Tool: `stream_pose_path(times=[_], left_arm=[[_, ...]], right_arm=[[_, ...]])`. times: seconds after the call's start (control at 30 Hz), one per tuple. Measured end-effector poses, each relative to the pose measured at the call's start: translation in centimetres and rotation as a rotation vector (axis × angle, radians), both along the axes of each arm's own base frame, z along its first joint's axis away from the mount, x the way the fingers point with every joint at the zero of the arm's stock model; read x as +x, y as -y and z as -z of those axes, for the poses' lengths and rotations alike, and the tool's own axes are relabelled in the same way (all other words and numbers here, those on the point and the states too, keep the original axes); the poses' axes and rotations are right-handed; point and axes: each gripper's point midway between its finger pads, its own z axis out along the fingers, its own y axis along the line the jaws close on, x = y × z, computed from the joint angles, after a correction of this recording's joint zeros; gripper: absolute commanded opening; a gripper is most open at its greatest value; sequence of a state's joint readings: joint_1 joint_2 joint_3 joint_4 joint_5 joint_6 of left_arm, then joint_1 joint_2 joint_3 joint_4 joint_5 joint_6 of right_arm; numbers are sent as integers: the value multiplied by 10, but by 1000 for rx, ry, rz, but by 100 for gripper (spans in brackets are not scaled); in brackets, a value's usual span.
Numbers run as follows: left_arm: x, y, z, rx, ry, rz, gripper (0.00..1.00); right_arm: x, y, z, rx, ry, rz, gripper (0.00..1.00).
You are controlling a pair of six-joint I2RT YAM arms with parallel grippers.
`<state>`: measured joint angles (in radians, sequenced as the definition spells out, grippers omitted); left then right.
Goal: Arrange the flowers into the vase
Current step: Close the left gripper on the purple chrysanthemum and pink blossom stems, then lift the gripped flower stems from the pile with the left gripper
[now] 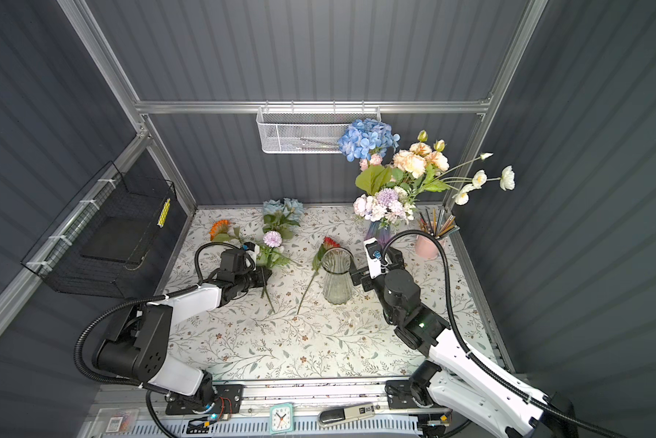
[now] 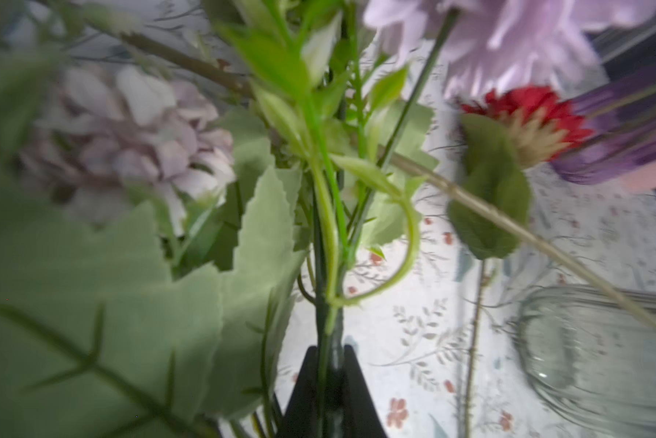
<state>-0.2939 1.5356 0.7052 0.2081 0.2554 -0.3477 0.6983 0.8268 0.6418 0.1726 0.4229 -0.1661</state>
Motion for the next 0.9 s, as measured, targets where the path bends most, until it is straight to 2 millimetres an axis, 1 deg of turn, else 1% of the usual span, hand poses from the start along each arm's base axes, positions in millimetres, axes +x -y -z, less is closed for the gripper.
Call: stream_pose_path(times=[0.13,0.2,0.27,0.37,0.47,0.5,0.53,0.57,0.63,0.7,0.73,0.9], left_arm=[[2,26,-24,-143,54,95,0],[3,34,-28,-193,62,125,0],[3,41,-27,-230,54,148,0],[3,41,-24,-238,40,141,0],[6,30,-12,-176,17,76,0],[6,25,-7,-148,8,54,9],[6,19,-3,-115,0,33,29],[5,14,0,-81,-7,14,52],[3,4,1,-25,-6,-7,81],[1,-4,-1,16,-2,-27,89],[-1,-8,-4,33,0,-42,91],[-10,-28,-20,101,9,-113,92]], right_arm=[[1,-5,-17,20,32,-20,99],[1,-7,-22,25,41,-32,99],[1,-10,-24,28,44,-43,99],[1,-14,-29,31,43,-63,99],[0,-19,-38,41,42,-88,99],[0,-20,-42,47,43,-96,99],[0,-22,-44,50,44,-106,99],[0,-23,-46,52,44,-110,99],[1,-27,-46,53,39,-121,99],[1,-29,-43,49,32,-128,99],[2,-30,-41,45,27,-129,99],[4,-34,-37,36,16,-134,99]])
